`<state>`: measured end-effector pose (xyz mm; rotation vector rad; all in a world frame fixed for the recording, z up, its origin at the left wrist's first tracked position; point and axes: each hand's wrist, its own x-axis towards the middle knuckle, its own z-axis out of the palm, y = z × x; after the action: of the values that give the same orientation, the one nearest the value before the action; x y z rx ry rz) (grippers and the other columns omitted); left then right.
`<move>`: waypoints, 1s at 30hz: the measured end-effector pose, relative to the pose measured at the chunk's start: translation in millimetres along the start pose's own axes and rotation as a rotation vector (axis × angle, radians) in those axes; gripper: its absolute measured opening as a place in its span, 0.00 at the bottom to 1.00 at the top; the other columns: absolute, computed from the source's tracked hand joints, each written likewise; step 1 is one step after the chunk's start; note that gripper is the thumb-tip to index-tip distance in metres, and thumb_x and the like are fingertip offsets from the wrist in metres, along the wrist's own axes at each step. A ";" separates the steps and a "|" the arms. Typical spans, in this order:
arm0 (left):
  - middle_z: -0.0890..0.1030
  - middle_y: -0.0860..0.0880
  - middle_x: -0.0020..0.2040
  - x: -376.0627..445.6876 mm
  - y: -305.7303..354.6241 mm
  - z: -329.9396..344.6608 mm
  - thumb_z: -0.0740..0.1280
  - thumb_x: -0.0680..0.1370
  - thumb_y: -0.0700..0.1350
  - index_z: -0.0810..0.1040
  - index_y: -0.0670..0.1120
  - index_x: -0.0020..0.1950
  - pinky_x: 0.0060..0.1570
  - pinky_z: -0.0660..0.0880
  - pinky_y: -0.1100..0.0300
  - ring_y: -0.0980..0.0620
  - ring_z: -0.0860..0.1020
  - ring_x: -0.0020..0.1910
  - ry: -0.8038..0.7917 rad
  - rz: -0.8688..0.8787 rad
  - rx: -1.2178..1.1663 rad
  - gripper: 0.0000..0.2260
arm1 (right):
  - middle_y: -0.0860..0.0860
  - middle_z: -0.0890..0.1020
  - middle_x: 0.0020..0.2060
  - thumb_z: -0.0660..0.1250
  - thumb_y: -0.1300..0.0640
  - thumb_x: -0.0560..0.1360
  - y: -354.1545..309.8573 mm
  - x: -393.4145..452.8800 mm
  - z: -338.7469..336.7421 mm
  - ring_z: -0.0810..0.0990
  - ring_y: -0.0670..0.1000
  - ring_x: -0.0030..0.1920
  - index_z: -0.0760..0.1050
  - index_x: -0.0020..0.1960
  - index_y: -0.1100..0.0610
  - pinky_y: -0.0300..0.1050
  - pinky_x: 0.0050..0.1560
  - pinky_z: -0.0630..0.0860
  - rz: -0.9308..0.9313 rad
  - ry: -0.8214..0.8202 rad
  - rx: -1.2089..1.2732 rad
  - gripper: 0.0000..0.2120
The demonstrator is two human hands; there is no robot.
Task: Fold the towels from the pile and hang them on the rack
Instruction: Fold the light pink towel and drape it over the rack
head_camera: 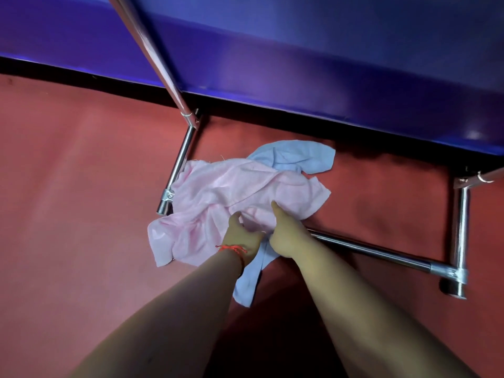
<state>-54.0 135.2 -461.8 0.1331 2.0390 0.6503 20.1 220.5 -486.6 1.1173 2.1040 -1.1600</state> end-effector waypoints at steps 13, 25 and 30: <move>0.84 0.45 0.37 -55.0 25.9 -13.9 0.68 0.72 0.47 0.77 0.45 0.51 0.46 0.75 0.63 0.54 0.80 0.45 -0.164 0.126 0.279 0.10 | 0.56 0.76 0.60 0.61 0.52 0.77 0.5 -71.7 -42.0 0.75 0.58 0.60 0.71 0.62 0.57 0.45 0.52 0.71 0.059 0.172 -0.178 0.15; 0.76 0.45 0.32 -223.4 104.1 -62.7 0.64 0.70 0.41 0.69 0.47 0.34 0.37 0.74 0.55 0.47 0.75 0.30 -0.305 0.575 0.531 0.06 | 0.54 0.81 0.52 0.56 0.59 0.75 -30.8 -276.8 -115.4 0.78 0.57 0.55 0.77 0.52 0.55 0.44 0.47 0.70 0.113 0.444 -0.238 0.12; 0.75 0.47 0.42 -302.6 106.0 -98.2 0.65 0.77 0.43 0.69 0.47 0.39 0.42 0.66 0.61 0.50 0.73 0.44 -0.290 0.855 0.634 0.08 | 0.56 0.82 0.50 0.58 0.57 0.75 -33.4 -359.1 -122.9 0.79 0.60 0.53 0.78 0.45 0.55 0.46 0.49 0.73 0.200 0.631 -0.098 0.10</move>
<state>9.7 82.4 -136.9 1.4343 1.7814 0.4109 185.2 163.2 -147.9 1.7683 2.3813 -0.6488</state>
